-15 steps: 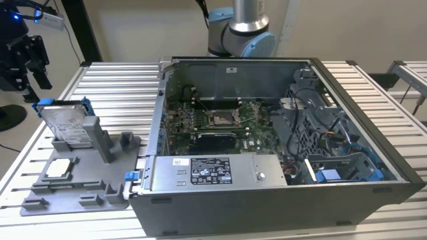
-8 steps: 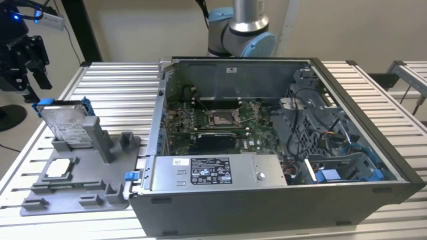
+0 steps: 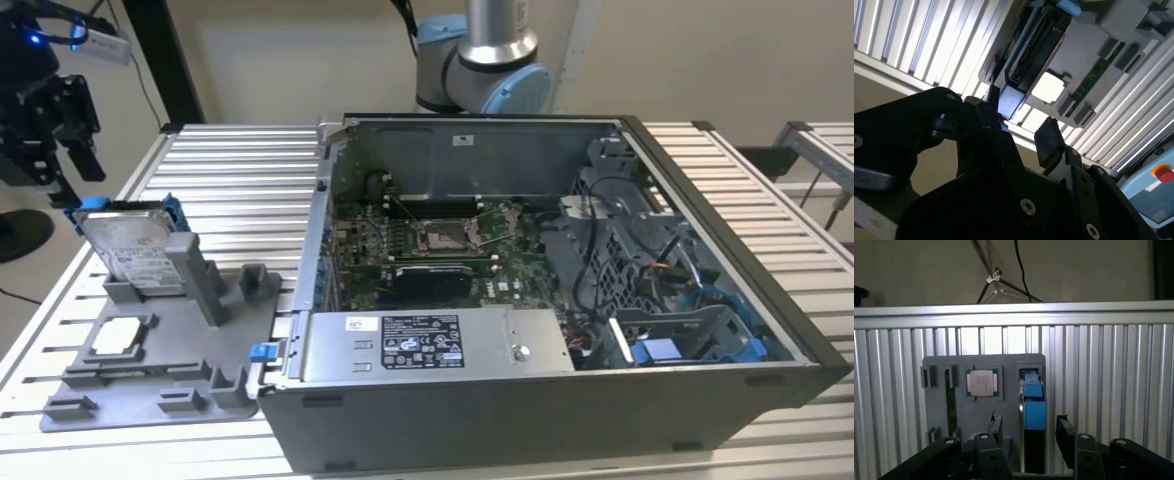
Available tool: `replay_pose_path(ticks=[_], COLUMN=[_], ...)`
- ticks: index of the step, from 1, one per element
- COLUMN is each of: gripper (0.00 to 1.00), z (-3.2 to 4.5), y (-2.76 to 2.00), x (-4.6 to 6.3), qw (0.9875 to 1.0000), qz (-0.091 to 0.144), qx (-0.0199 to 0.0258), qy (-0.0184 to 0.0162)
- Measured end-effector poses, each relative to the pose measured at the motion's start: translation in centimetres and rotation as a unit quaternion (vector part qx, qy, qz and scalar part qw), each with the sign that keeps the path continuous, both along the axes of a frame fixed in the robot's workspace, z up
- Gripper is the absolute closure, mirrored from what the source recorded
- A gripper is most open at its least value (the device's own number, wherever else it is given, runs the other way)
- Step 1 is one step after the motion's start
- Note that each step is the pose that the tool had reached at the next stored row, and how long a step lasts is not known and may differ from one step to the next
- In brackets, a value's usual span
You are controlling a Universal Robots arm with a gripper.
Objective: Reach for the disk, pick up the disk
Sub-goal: 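Pick up the disk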
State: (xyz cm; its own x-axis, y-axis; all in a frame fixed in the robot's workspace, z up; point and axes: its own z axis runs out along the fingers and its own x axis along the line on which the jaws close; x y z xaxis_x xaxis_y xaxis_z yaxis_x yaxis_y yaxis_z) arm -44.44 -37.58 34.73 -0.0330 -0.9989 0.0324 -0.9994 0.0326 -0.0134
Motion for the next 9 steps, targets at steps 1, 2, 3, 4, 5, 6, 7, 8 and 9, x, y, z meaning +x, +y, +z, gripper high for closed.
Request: replay_pose_path(ticks=[1,2,3,4,5,6,7,8,9], gripper=[0.0,0.0,0.0,0.0,0.0,0.0,0.0,0.0,0.0], z=[-0.05,-0.1,-0.16,-0.22,-0.28,-0.35,-0.4,-0.46,-0.52], y=[0.0,0.0,0.0,0.0,0.0,0.0,0.0,0.0,0.0], x=[0.0,0.0,0.0,0.0,0.0,0.0,0.0,0.0,0.0], qw=[1.0,1.0,1.0,1.0,1.0,1.0,1.0,1.0,1.0], qz=[0.0,0.0,0.0,0.0,0.0,0.0,0.0,0.0,0.0], qx=[0.0,0.0,0.0,0.0,0.0,0.0,0.0,0.0,0.0], qy=[0.0,0.0001,0.0,0.0,0.0,0.0,0.0,0.0,0.0001])
